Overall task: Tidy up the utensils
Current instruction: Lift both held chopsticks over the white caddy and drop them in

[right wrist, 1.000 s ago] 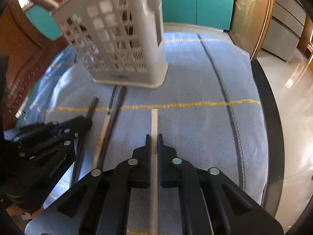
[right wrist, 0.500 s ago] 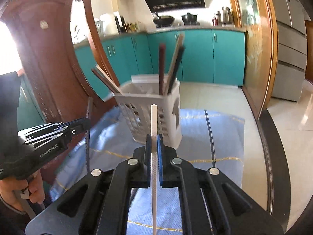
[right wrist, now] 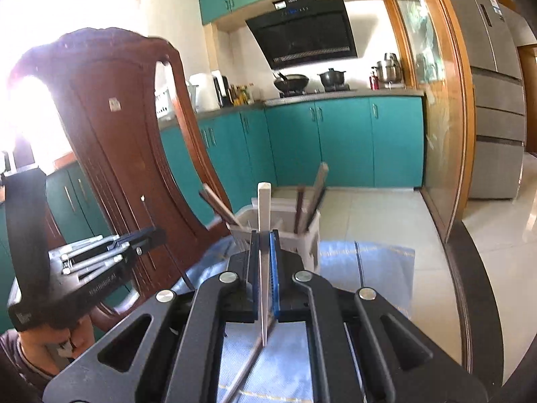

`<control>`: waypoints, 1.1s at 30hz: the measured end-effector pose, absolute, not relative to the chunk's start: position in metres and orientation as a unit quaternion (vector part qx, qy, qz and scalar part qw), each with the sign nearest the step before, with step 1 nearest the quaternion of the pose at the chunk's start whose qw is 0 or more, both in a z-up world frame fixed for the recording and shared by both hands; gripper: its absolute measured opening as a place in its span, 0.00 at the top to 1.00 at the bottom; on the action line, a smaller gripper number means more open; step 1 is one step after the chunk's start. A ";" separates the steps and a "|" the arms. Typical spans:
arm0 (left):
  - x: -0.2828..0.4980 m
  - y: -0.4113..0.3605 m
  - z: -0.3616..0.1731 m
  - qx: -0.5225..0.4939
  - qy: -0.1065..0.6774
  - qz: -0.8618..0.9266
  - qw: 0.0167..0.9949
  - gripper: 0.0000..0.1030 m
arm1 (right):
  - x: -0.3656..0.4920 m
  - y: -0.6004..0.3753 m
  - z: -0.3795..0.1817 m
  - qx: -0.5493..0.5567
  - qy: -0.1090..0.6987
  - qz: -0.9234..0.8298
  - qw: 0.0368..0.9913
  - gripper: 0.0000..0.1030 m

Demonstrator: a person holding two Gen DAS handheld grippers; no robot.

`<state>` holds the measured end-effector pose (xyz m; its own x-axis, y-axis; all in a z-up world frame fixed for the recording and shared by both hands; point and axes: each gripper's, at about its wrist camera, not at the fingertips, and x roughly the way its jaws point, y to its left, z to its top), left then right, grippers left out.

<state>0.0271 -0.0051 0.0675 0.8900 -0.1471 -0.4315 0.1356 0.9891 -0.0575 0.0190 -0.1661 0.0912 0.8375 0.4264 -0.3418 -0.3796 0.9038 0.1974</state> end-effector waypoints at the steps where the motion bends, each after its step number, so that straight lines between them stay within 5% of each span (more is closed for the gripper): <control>1: 0.029 -0.003 0.072 -0.014 0.219 -0.073 0.973 0.93 | 0.021 -0.165 0.097 0.062 0.189 0.210 0.957 0.94; 15: 0.071 0.049 0.169 -0.131 0.110 -0.070 0.983 0.93 | 0.091 -0.156 0.169 0.131 0.106 0.168 0.971 0.94; 22: 0.114 0.042 0.159 -0.147 0.078 -0.030 0.986 0.93 | 0.115 -0.156 0.159 0.131 0.068 0.110 0.983 0.94; 33: 0.155 0.019 0.130 -0.106 0.133 -0.018 0.985 0.93 | 0.136 -0.152 0.141 0.113 0.087 0.101 0.985 0.94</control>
<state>0.1551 0.0190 0.1302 0.9637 -0.0643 -0.2590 0.0076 0.9768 -0.2142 0.1358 -0.1524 0.1406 0.9644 0.2195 -0.1475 -0.1802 0.9537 0.2407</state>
